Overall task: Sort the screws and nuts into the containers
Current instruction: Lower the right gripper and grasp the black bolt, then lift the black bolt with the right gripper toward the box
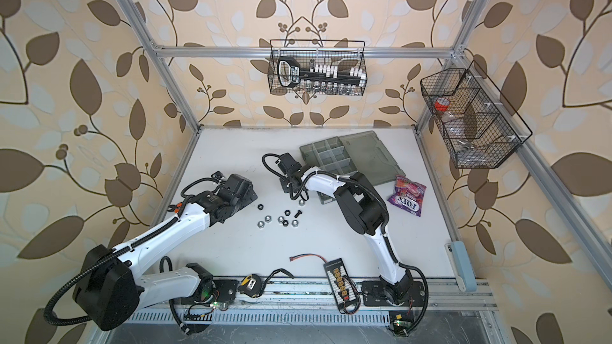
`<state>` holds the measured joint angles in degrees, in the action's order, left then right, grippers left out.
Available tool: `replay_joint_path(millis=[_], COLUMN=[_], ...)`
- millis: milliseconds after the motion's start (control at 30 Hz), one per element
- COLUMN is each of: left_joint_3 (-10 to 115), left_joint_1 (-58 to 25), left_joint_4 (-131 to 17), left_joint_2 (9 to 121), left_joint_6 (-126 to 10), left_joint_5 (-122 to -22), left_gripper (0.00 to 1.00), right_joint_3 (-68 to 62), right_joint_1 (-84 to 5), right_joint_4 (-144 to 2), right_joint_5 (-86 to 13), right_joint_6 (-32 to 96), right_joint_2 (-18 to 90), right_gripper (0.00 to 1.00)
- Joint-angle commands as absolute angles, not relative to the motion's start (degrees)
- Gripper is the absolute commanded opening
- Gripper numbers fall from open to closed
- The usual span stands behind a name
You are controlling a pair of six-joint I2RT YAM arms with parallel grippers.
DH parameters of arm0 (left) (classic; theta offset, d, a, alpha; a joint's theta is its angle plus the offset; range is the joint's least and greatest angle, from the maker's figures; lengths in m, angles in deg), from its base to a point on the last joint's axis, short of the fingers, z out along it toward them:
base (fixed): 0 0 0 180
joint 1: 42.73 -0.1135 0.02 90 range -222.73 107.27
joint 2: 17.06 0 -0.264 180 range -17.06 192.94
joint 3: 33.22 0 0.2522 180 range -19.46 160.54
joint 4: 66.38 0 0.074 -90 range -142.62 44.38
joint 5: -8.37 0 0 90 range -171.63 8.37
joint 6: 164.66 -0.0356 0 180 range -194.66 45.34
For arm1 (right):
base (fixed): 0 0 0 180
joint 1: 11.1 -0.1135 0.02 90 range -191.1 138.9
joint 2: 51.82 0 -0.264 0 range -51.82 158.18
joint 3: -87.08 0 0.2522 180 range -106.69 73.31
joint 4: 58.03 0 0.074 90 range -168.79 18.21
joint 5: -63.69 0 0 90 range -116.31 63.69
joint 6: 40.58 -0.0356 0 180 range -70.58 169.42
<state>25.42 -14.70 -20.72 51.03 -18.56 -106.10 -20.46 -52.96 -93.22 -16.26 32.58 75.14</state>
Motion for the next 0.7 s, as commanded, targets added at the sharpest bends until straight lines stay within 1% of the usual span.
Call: replay_joint_path(millis=[0,67,200,567,667], left_joint_3=[27.24,27.31,27.54,27.56,27.60], left_joint_1=[-15.14,-15.16,-15.14,-15.14,-15.14], left_joint_4=[-19.83,-19.75,-19.99,-20.05,-20.13], left_joint_2=[51.05,51.05,50.92,50.66,50.61], left_joint_6=[-17.97,-17.97,-18.32,-18.40,-18.66], left_joint_5=[-107.65,-107.56,-107.06,-106.69,-106.72], left_gripper=[0.99,0.99,0.99,0.99,0.99], right_joint_3=[-22.04,-22.04,-21.87,-22.79,-23.40], right_joint_1=[-52.79,-52.76,-52.76,-51.00,-48.33], right_joint_4=[-94.20,-94.24,-94.23,-94.21,-94.21], right_joint_5=[-16.39,-16.44,-16.51,-16.70,-16.73], right_joint_6=[32.72,32.72,32.72,33.16,33.63], right_joint_2=[76.58,76.26,74.47,68.32,67.16], right_gripper=[0.08,0.04,0.00,0.00,0.00])
